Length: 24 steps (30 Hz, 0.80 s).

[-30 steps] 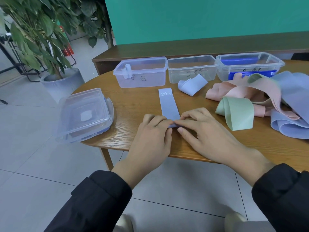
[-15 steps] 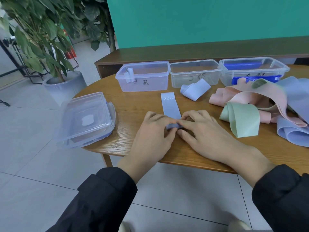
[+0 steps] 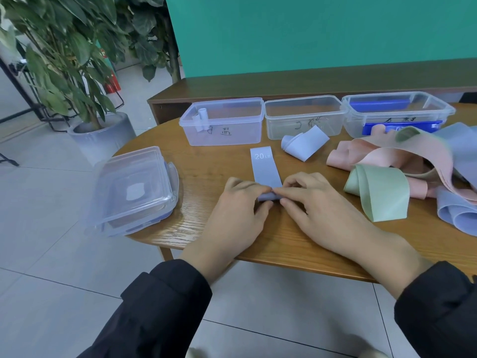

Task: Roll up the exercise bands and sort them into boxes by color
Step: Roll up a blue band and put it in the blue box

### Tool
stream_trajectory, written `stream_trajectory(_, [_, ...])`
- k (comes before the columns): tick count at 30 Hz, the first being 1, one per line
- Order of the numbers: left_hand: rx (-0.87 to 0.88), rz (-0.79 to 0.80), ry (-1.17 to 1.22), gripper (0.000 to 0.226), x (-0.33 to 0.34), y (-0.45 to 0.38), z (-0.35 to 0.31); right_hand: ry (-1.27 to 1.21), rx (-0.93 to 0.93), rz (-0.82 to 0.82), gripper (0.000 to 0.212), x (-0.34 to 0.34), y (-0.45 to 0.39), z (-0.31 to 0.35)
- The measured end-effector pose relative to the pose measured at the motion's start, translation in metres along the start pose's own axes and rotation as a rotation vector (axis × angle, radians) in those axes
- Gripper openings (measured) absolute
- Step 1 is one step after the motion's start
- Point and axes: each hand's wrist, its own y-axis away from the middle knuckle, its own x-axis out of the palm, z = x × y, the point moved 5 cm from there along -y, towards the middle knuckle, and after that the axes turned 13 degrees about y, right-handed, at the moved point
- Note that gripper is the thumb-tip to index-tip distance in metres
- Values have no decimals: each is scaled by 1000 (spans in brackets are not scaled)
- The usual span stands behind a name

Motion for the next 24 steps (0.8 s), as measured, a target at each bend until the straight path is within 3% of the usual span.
stream_trajectory(7, [-96,-79,52,18,-2,-13,12,28,41,79,36,10,-15,-4])
stream_trajectory(24, [-188,-83,177,5,-13,10,-6,-117,67,24,26,-2,3,0])
